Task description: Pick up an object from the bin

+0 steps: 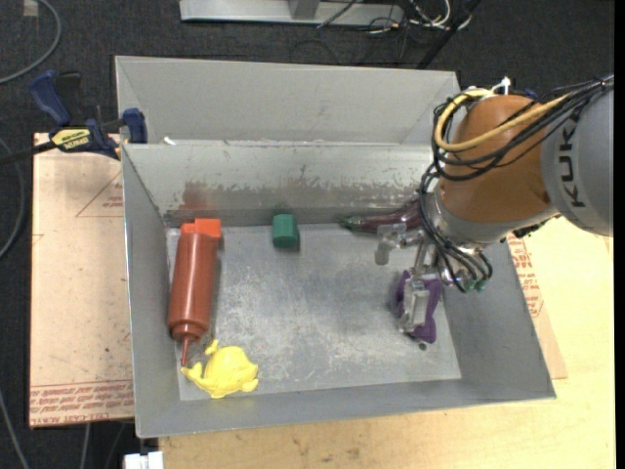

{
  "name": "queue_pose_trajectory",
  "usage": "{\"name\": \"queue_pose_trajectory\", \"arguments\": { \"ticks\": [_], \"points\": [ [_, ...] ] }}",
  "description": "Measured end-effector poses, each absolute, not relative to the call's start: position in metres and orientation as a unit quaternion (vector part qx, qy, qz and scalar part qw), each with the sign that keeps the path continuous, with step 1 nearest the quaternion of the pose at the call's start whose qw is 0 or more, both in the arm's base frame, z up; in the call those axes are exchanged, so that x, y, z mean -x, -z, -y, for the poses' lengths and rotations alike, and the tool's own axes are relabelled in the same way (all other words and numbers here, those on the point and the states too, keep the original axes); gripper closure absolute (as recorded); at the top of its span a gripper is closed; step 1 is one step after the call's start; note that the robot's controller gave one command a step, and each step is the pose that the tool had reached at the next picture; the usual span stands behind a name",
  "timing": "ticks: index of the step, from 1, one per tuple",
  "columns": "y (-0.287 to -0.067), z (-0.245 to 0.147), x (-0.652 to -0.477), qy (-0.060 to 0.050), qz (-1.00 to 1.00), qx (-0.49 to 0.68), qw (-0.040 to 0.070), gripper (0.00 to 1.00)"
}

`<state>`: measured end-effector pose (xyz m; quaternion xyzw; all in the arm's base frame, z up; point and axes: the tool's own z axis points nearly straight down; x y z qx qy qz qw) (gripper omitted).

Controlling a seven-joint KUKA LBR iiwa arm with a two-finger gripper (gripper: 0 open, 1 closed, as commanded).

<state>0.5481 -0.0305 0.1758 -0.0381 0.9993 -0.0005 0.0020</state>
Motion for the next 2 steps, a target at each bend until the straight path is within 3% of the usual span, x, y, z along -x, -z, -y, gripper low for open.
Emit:
{"name": "queue_pose_trajectory", "arguments": {
  "ticks": [1,2],
  "points": [
    [-0.182,0.043,-0.518,-0.002,-0.998,0.068,-0.006,0.00],
    [-0.194,0.070,-0.548,0.003,-0.976,0.218,0.009,0.00]
  ]
}}
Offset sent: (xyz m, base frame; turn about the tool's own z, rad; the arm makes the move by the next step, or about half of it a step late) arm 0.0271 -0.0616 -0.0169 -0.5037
